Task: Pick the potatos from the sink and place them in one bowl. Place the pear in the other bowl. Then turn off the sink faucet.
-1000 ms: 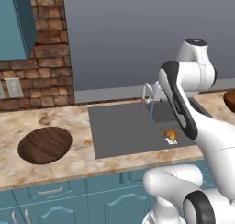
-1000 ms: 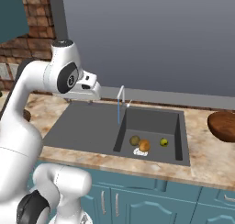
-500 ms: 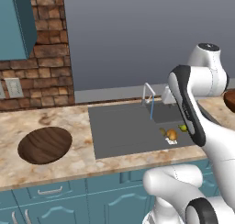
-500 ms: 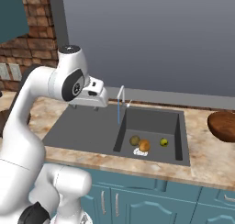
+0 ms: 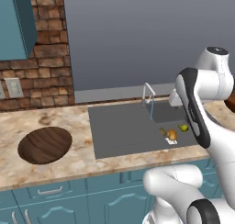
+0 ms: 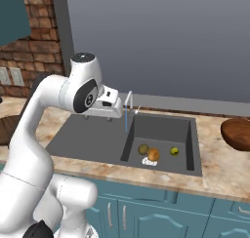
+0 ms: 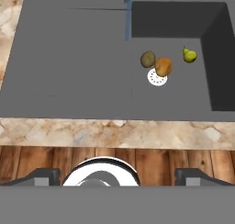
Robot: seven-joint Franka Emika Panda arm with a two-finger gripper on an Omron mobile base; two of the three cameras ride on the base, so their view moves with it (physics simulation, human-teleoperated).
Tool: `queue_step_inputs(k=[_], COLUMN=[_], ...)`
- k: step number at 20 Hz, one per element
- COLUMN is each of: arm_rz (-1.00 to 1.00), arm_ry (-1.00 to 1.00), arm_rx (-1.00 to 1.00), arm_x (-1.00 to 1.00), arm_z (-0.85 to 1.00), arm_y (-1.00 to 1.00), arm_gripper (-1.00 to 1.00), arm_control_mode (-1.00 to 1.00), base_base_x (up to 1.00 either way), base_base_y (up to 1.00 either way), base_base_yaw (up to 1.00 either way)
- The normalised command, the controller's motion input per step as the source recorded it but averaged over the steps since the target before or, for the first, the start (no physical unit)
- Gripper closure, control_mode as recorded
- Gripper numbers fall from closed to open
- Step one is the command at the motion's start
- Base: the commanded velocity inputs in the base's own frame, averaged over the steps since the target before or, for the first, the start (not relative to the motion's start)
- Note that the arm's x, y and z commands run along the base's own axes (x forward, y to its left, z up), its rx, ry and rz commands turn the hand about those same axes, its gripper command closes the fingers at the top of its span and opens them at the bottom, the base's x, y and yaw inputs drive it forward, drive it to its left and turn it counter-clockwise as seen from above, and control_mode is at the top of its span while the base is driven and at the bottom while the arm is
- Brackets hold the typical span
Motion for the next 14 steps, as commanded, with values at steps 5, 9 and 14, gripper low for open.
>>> queue_step_inputs(k=[5, 9, 14], arm_rz=[0.0, 0.0, 0.0], arm_ry=[0.0, 0.0, 0.0], arm_rx=[0.0, 0.0, 0.0], arm_x=[-0.05, -0.01, 0.0], arm_z=[-0.09, -0.17, -0.15], arm_y=[-0.27, -0.26, -0.24], arm_gripper=[-1.0, -1.0, -1.0], arm_control_mode=[-1.0, -1.0, -1.0], base_base_x=[0.0, 0.0, 0.0], base_base_y=[0.0, 0.0, 0.0], base_base_yaw=[0.0, 0.0, 0.0])
